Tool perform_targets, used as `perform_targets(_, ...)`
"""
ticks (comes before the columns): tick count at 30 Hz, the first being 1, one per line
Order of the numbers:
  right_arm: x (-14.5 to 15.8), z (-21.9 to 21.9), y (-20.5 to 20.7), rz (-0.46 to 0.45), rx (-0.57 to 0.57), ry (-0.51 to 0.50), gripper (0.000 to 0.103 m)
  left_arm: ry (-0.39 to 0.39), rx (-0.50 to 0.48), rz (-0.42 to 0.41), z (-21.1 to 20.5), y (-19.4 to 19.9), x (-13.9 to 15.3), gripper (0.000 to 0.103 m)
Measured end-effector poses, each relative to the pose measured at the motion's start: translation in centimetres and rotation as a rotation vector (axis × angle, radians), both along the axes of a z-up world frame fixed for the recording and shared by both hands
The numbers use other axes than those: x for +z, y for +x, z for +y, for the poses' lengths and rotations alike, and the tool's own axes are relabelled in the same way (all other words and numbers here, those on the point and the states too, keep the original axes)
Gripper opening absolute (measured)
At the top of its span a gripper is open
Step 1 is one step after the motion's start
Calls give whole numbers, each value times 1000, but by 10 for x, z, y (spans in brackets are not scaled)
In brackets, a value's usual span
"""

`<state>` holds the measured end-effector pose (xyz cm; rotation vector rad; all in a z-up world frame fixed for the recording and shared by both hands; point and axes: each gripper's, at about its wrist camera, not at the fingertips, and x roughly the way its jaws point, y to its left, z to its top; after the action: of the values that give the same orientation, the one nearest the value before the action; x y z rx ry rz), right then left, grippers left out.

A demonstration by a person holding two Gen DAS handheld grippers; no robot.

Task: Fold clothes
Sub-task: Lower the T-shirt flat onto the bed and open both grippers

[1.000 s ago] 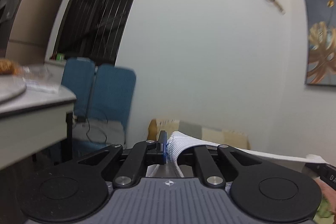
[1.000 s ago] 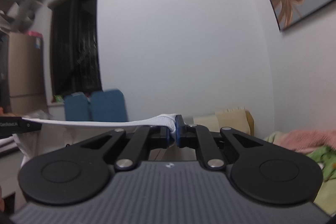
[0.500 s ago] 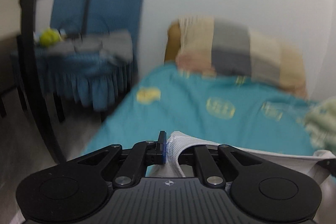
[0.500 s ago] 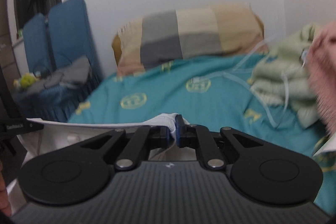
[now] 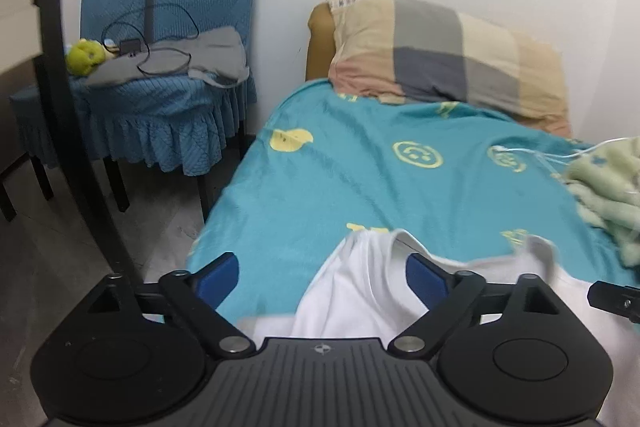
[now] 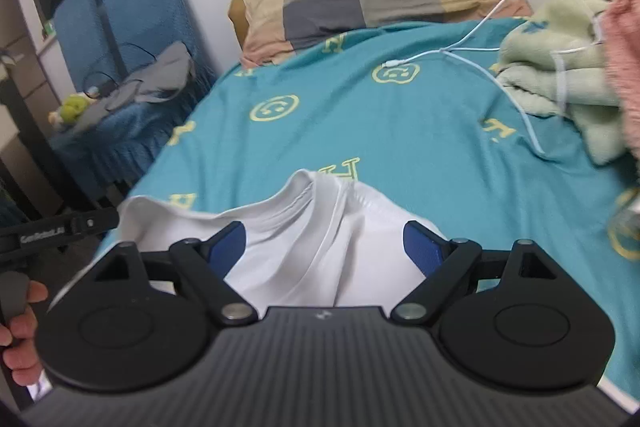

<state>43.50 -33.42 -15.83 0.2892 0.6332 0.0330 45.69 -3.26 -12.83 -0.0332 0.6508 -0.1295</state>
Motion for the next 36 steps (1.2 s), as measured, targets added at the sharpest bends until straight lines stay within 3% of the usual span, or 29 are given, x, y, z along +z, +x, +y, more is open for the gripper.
perform_targets(4, 28, 4, -72, -14, 1, 29, 87, 2, -5, -24, 21, -79, 36, 98)
perform_targets(10, 65, 16, -197, -52, 17, 44, 87, -58, -2, -19, 63, -205, 61, 98)
perform_targets(14, 83, 21, -272, -83, 17, 56, 87, -147, 27, -13, 93, -278, 67, 98)
perform_targets(18, 86, 17, -327, -96, -14, 97, 87, -257, 107, 36, 119, -320, 76, 97)
perform_targets(21, 74, 5, -355, -96, -69, 186, 87, -404, 149, 67, 138, -331, 74, 97)
perform_targets(24, 59, 1, -357, -45, -72, 233, 87, -524, 218, 109, 152, -329, 57, 95)
perform_targets(30, 47, 2, -340, -18, -70, 288, 87, -644, 361, 180, 167, -300, 11, 81)
perform_targets(36, 36, 4, -325, 8, -41, 309, 87, -686, 366, 188, 170, -258, -22, 72)
